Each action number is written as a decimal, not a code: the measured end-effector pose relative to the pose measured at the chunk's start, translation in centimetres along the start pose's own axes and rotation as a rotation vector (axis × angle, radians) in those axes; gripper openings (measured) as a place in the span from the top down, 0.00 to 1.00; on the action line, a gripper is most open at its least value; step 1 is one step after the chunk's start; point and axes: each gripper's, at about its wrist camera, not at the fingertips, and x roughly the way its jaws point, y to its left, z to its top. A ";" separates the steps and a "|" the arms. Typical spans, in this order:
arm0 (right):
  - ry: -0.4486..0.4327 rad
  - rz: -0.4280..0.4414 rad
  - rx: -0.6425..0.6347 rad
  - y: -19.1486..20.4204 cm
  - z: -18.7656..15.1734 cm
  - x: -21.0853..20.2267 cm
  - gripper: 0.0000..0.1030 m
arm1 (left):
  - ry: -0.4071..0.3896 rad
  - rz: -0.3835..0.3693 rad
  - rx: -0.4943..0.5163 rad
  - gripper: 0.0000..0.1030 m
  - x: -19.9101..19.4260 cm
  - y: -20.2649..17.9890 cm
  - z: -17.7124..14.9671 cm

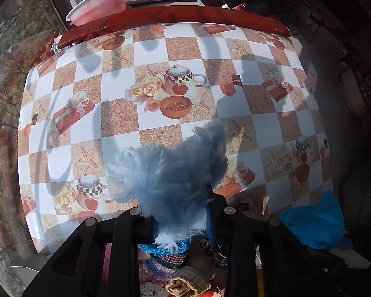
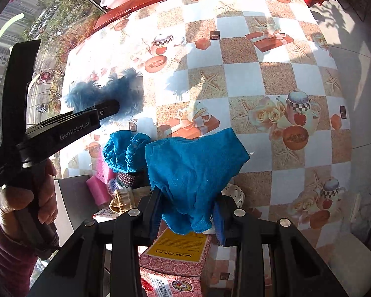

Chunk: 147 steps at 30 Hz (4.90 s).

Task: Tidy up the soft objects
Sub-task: 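Lift the duster and blue cloth and carry both toward the white box, then lower the duster and blue cloth into the white box and open both grippers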

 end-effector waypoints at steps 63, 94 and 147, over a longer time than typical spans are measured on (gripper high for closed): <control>0.066 0.053 -0.085 -10.0 -22.9 -3.3 0.65 | -0.014 0.047 0.348 0.70 -11.9 -17.4 -30.2; 0.048 0.056 -0.577 21.1 -21.8 0.7 0.64 | -0.141 0.210 -0.225 0.70 -16.0 14.3 -34.9; 0.106 0.034 -0.722 29.0 -23.8 3.1 0.64 | -0.085 0.189 -0.258 0.70 -13.5 17.8 -36.9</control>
